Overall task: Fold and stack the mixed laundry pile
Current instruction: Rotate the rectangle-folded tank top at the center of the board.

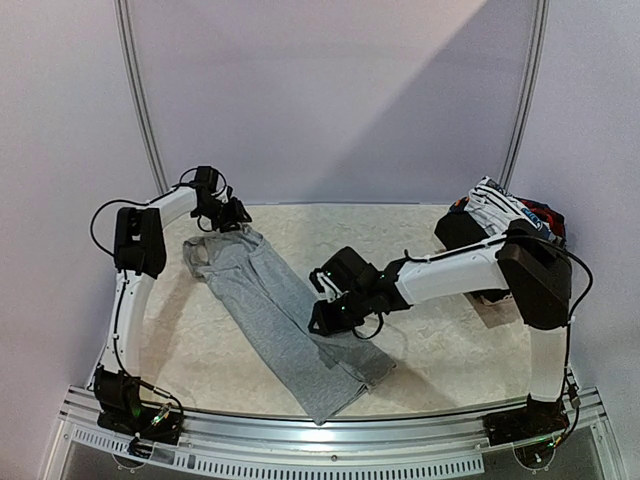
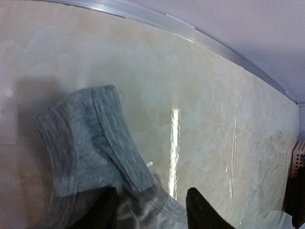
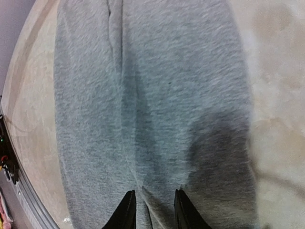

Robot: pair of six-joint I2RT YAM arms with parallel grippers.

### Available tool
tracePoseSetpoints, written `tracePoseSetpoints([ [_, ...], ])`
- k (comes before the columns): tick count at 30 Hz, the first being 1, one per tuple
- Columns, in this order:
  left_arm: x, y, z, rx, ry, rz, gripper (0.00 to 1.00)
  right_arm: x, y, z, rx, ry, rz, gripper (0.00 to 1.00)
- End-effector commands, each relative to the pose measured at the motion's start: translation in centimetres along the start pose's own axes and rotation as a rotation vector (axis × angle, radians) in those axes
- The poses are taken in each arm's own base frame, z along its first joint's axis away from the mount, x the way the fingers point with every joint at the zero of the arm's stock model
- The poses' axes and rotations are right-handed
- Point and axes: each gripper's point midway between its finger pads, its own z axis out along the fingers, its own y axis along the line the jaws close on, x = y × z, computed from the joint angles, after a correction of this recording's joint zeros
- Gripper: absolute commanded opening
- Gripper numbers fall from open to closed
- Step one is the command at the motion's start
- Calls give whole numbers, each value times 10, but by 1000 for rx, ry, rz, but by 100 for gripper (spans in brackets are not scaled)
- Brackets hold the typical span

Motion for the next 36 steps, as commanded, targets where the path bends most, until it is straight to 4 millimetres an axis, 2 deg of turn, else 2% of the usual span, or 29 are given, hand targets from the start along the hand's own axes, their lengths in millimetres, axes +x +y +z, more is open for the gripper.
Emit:
tracePoseSetpoints([
  [1, -19, -39, -61, 21, -79, 100, 59, -38, -22, -41, 145, -50, -54, 32],
  [2, -23, -43, -72, 18, -100, 107, 61, -48, -21, -47, 150, -66, -79, 33],
  [4, -26, -49, -90, 11, -125, 119, 64, -65, -17, -56, 139, -90, -112, 43],
  [6, -29, -60, -112, 13, -153, 136, 66, -85, -14, -61, 130, -116, -158, 55],
  [8, -27, -63, -129, -14, -176, 142, 66, -103, -19, -63, 128, -121, -196, 60],
  [12, -8, -48, -158, -122, -195, 124, 66, -131, -36, -48, 107, -88, -202, 61],
  [13, -2, -41, -166, -158, -200, 116, 64, -131, -39, -38, 103, -67, -207, 61],
  [15, 26, -18, -170, -238, -176, 77, 61, -137, -36, -30, 78, -50, -231, 61],
  [17, 49, -4, -175, -276, -163, 50, 59, -134, -38, -16, 67, -15, -237, 60],
  [20, 87, 11, -170, -292, -120, 26, 54, -122, -43, 4, 48, 30, -225, 58],
  [24, 124, 8, -154, -256, -54, 50, 47, -97, -50, 14, 19, 73, -210, 53],
  [28, 138, 4, -140, -251, -27, 81, 43, -72, -62, 8, 29, 83, -194, 52],
  [32, 146, 8, -118, -263, 17, 84, 41, -50, -70, 3, 28, 83, -170, 52],
  [36, 149, 14, -97, -294, 48, 89, 39, -26, -76, 3, 2, 98, -126, 47],
])
